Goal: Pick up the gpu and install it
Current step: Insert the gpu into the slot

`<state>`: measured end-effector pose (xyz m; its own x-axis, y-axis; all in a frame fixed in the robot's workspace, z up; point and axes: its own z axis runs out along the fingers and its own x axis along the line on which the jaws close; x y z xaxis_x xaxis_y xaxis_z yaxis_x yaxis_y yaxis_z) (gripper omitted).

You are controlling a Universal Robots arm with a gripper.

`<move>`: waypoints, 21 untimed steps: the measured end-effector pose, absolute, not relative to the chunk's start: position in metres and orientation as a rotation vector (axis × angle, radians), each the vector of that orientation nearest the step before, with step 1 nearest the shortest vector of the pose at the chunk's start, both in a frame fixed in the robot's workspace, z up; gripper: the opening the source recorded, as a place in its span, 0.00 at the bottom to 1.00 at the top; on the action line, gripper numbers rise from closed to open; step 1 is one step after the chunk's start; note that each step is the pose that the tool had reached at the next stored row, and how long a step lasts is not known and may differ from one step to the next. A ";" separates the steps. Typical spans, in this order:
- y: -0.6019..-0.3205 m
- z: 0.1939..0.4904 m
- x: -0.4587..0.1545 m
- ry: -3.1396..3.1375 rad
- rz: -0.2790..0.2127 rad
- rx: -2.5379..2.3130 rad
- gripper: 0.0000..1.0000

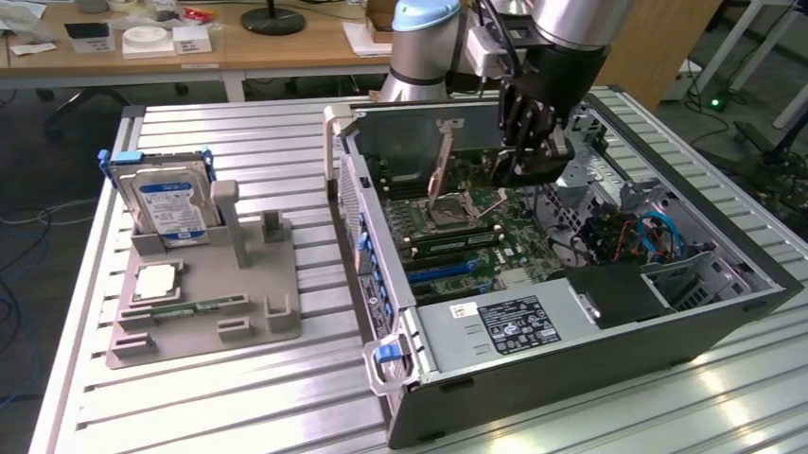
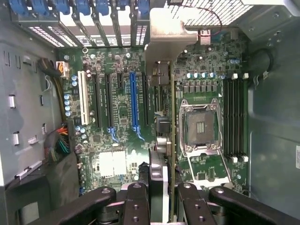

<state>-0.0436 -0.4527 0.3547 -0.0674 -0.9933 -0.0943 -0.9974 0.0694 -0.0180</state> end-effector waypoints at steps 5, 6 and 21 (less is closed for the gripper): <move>-0.453 0.352 -0.048 2.240 0.081 -2.091 0.28; -0.454 0.352 -0.048 2.240 0.080 -2.092 0.28; -0.464 0.341 -0.055 2.193 0.088 -2.150 0.28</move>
<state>-0.0545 -0.4636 0.3409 -0.0195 -0.9958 -0.0892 -0.9998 0.0202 -0.0075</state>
